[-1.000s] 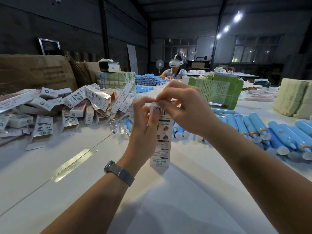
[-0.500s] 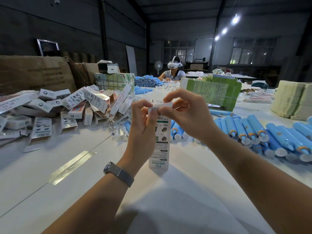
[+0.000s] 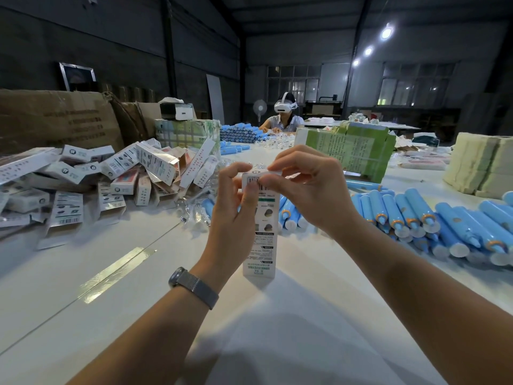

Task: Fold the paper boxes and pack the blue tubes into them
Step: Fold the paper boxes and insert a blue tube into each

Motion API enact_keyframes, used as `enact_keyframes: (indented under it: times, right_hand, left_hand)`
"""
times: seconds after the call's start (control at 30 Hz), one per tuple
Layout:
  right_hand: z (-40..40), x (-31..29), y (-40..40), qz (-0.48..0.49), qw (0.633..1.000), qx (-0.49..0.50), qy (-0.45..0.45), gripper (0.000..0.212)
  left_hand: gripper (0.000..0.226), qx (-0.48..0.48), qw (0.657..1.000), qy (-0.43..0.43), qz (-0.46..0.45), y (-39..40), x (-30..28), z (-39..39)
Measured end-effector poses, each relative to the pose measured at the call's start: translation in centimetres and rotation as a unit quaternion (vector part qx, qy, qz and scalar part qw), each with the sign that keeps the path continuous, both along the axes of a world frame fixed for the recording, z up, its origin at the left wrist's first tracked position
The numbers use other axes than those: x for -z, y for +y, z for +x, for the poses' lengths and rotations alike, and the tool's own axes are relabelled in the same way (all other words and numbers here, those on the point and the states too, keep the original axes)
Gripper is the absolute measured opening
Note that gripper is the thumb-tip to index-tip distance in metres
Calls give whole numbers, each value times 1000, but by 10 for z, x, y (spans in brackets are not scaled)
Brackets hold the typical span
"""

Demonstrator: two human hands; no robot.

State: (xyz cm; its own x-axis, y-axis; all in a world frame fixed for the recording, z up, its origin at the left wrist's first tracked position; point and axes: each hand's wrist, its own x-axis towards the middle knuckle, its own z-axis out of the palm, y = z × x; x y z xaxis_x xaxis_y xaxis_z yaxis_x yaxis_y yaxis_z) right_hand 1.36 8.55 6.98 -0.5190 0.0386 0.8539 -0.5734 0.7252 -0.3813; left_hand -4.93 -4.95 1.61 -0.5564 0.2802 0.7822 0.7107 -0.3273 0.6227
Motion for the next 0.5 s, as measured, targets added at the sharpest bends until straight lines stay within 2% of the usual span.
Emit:
enact_keyframes:
  times: [0.37, 0.5]
  right_hand:
    - [1, -9, 2, 29, 998, 3, -50, 11]
    - [-2, -4, 1, 48, 998, 22, -16, 9]
  left_hand:
    - [13, 19, 1000, -1, -3, 4, 0, 1]
    - [11, 8, 1000, -4, -4, 4, 0, 1]
